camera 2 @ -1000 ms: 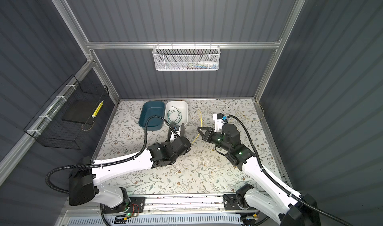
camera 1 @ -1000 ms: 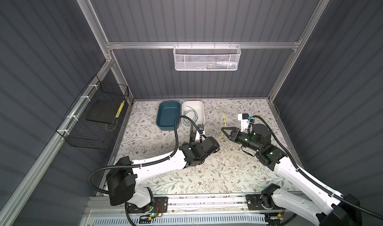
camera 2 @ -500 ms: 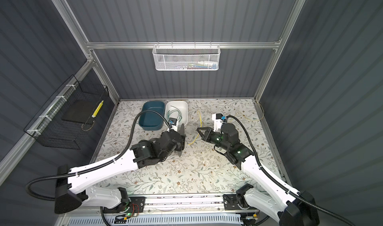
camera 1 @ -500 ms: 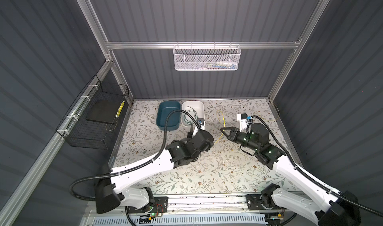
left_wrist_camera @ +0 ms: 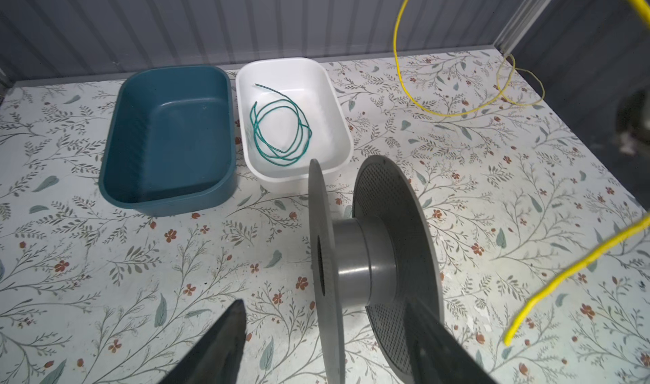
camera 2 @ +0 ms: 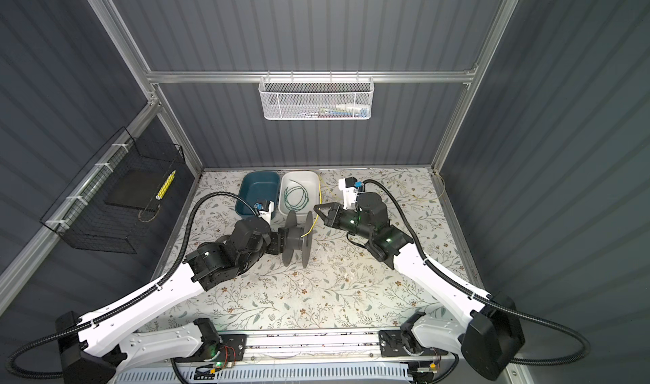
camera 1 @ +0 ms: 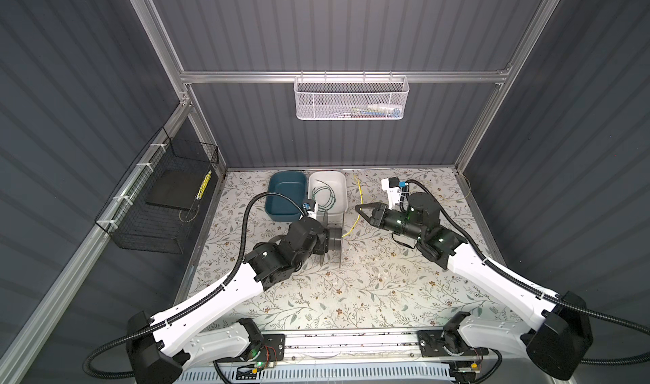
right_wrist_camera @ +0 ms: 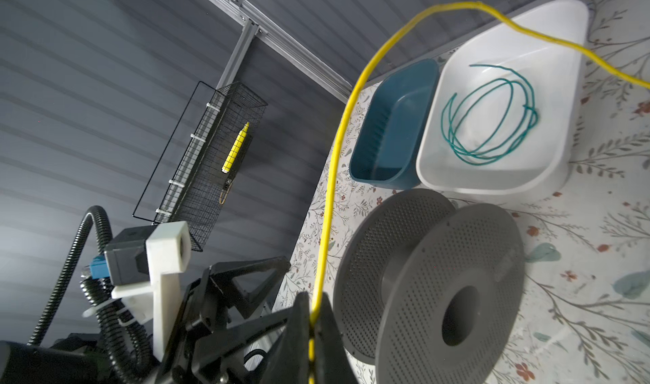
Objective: Wrap the cables
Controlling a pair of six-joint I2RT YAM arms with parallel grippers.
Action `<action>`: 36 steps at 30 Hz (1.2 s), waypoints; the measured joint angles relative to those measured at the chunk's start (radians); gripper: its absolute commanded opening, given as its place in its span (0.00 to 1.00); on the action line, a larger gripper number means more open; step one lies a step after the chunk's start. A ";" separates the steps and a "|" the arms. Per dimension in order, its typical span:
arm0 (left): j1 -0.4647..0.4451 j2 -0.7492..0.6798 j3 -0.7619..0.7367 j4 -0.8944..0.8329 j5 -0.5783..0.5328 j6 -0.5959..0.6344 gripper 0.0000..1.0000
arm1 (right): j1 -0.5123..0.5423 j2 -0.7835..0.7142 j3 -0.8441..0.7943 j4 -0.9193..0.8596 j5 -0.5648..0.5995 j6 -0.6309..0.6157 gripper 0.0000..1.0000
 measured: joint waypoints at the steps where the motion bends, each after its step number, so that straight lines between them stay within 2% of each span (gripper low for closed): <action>1: 0.005 0.000 0.000 0.009 0.019 0.012 0.72 | 0.002 0.009 0.011 0.000 -0.011 -0.001 0.00; 7: 0.045 -0.024 -0.024 0.055 0.140 0.061 0.74 | 0.009 0.101 0.065 -0.003 -0.050 -0.029 0.00; 15: 0.195 -0.043 -0.042 0.089 0.394 0.071 0.73 | 0.018 0.259 0.175 -0.015 -0.085 -0.084 0.00; 19: 0.209 -0.032 -0.050 0.096 0.471 0.071 0.70 | 0.032 0.319 0.195 -0.002 -0.098 -0.090 0.00; 24: 0.213 0.011 -0.050 0.103 0.509 0.087 0.70 | 0.051 0.384 0.209 0.000 -0.120 -0.092 0.00; 36: 0.226 0.086 -0.119 0.147 0.494 0.105 0.59 | 0.059 0.417 0.209 0.058 -0.163 -0.060 0.00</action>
